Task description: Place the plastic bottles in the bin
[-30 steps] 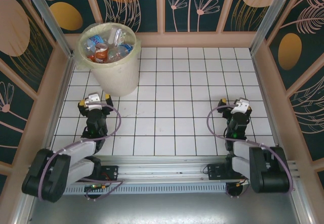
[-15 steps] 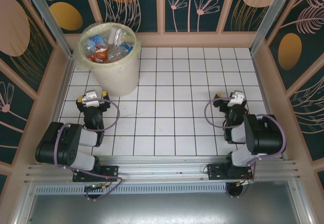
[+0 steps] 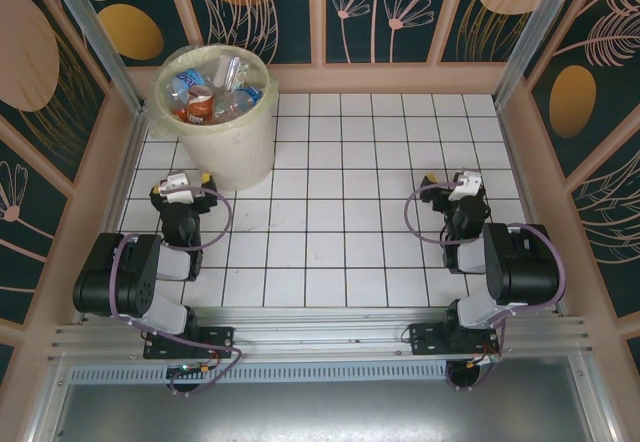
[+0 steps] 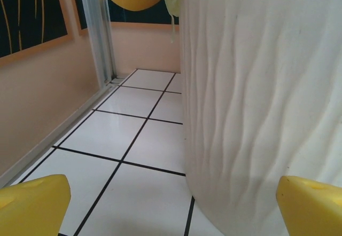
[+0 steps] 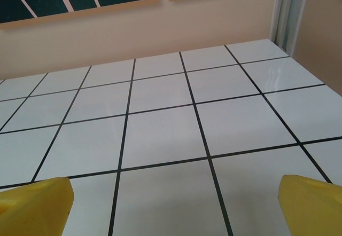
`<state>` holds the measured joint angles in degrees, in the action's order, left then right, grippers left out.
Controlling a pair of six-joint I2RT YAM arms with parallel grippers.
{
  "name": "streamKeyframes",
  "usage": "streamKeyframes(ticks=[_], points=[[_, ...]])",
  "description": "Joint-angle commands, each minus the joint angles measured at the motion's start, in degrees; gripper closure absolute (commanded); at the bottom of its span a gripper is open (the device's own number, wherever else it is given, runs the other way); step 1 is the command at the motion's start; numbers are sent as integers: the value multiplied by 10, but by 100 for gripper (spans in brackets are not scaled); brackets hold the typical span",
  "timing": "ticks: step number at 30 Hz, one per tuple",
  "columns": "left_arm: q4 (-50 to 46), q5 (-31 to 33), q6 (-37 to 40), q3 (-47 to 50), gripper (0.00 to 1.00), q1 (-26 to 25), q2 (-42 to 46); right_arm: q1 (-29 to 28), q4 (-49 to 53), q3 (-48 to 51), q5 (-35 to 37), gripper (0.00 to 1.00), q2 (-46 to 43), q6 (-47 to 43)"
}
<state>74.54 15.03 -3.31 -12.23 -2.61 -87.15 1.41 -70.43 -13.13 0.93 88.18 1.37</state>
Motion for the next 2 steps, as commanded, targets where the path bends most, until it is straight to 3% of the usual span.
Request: streamKeyframes(ticks=[1,2], points=[[-2,-17,-11,-7,1,5,-1,4,-8,-4,-12,1,0,-3],[-1,-17,-11,-7,1,4,-1,4,-8,-4,-13,1,1,-3]])
